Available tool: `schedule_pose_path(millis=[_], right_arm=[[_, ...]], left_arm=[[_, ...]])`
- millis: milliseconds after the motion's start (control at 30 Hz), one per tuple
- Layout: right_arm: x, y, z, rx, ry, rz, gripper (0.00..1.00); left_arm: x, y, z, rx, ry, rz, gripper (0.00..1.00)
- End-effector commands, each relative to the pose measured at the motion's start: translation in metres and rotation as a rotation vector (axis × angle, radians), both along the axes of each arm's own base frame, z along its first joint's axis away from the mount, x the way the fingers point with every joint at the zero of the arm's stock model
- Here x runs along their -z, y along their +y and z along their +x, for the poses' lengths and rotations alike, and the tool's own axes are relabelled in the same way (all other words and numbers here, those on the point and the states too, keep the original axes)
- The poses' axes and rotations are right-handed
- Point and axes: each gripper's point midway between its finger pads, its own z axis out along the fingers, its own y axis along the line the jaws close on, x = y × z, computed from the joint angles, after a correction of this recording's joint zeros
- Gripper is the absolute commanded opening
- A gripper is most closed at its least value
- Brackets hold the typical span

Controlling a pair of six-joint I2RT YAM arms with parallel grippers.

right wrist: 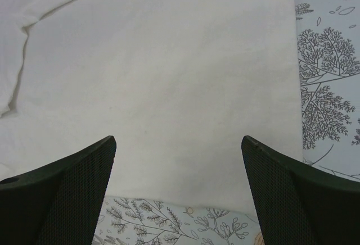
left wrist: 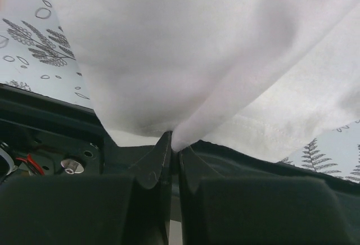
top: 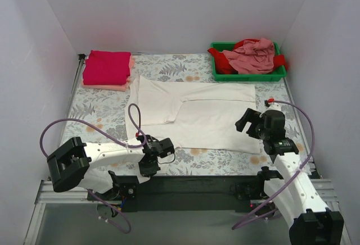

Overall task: Fold and stack the t-shirts
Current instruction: Fold the tshirt

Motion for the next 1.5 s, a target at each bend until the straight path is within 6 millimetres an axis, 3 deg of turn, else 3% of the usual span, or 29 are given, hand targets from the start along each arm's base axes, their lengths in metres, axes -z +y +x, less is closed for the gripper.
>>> schedule_pose_path(millis=[0, 167, 433, 733, 967, 1200, 1367, 1467], right_arm=[[0.019, -0.005, -0.032, 0.087, 0.103, 0.047, 0.98], [0.031, 0.021, -0.06, 0.002, 0.226, 0.179, 0.98], [0.059, 0.021, -0.082, 0.078, 0.351, 0.222, 0.96], [0.077, 0.006, -0.088, 0.161, 0.397, 0.168, 0.91], [0.096, 0.006, -0.082, 0.167, 0.421, 0.157, 0.77], [0.089, 0.002, -0.074, 0.145, 0.404, 0.115, 0.72], [0.091, -0.004, -0.087, 0.171, 0.444, 0.087, 0.73], [0.088, 0.002, -0.091, 0.185, 0.446, 0.138, 0.74]], left_arm=[[-0.013, -0.008, 0.025, -0.102, -0.123, 0.007, 0.0], [-0.022, 0.0, 0.032, -0.102, -0.176, 0.033, 0.0], [-0.032, -0.012, 0.052, -0.032, -0.261, -0.007, 0.0], [-0.04, -0.014, 0.074, -0.02, -0.327, 0.021, 0.0], [-0.045, -0.015, 0.095, -0.023, -0.372, -0.002, 0.0], [-0.051, -0.018, 0.111, -0.022, -0.403, -0.021, 0.0], [-0.054, -0.022, 0.116, -0.006, -0.405, -0.028, 0.0], [-0.051, -0.023, 0.113, -0.005, -0.388, -0.033, 0.0]])
